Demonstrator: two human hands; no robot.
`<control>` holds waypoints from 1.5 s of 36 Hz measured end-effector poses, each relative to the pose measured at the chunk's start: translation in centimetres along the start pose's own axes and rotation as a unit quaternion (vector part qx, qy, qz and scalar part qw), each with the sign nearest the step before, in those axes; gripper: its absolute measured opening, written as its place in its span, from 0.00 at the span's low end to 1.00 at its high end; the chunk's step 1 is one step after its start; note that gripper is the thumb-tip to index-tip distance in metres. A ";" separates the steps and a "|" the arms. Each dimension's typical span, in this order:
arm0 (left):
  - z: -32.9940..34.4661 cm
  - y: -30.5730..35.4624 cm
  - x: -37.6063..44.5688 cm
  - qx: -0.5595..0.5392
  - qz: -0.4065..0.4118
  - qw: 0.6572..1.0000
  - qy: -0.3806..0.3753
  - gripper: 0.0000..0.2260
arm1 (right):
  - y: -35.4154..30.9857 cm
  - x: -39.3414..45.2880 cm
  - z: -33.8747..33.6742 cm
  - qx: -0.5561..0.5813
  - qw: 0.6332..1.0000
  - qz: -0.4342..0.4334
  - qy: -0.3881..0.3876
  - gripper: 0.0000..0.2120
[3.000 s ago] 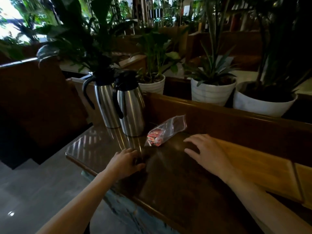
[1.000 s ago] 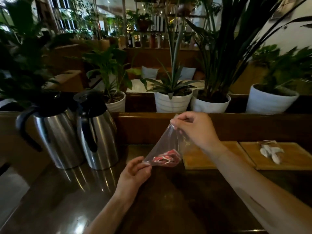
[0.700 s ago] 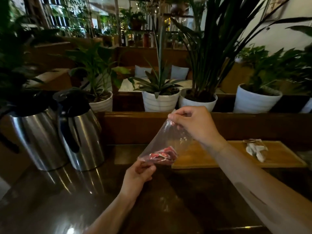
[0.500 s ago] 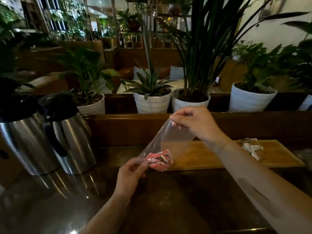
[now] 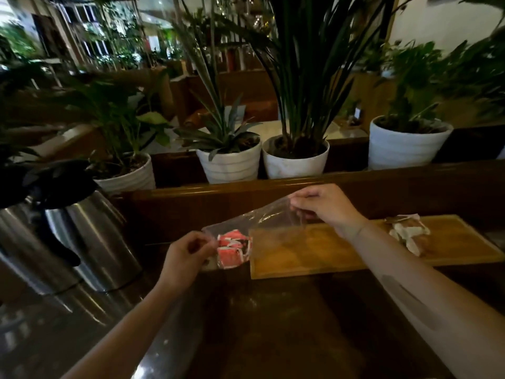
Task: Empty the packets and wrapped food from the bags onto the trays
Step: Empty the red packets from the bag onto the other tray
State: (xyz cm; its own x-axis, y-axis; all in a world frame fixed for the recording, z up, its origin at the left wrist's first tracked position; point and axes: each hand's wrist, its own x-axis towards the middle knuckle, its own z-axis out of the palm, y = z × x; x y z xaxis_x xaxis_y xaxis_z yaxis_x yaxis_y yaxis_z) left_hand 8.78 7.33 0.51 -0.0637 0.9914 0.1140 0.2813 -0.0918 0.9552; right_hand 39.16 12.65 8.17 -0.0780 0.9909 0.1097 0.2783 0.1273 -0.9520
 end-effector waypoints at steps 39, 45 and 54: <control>3.9 8.6 8.2 0.210 0.054 0.976 -0.019 0.03 | 6.6 0.9 -1.4 0.019 0.984 0.136 0.115 0.02; 4.3 10.3 8.9 0.222 0.091 0.971 -0.008 0.02 | 6.8 1.1 -1.7 0.025 0.982 0.142 0.125 0.02; 6.3 12.0 9.3 0.245 0.142 0.959 -0.014 0.03 | 7.2 0.7 -3.3 0.047 0.980 0.146 0.123 0.03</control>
State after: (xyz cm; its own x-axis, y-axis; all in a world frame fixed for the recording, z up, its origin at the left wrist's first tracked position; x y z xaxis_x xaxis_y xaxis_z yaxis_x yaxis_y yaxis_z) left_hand 17.59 16.08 11.30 0.1050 0.9359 0.3361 0.6995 -0.3098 0.6440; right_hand 44.27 14.37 2.37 0.2292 0.9663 -0.1169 0.1645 -0.1568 -0.9738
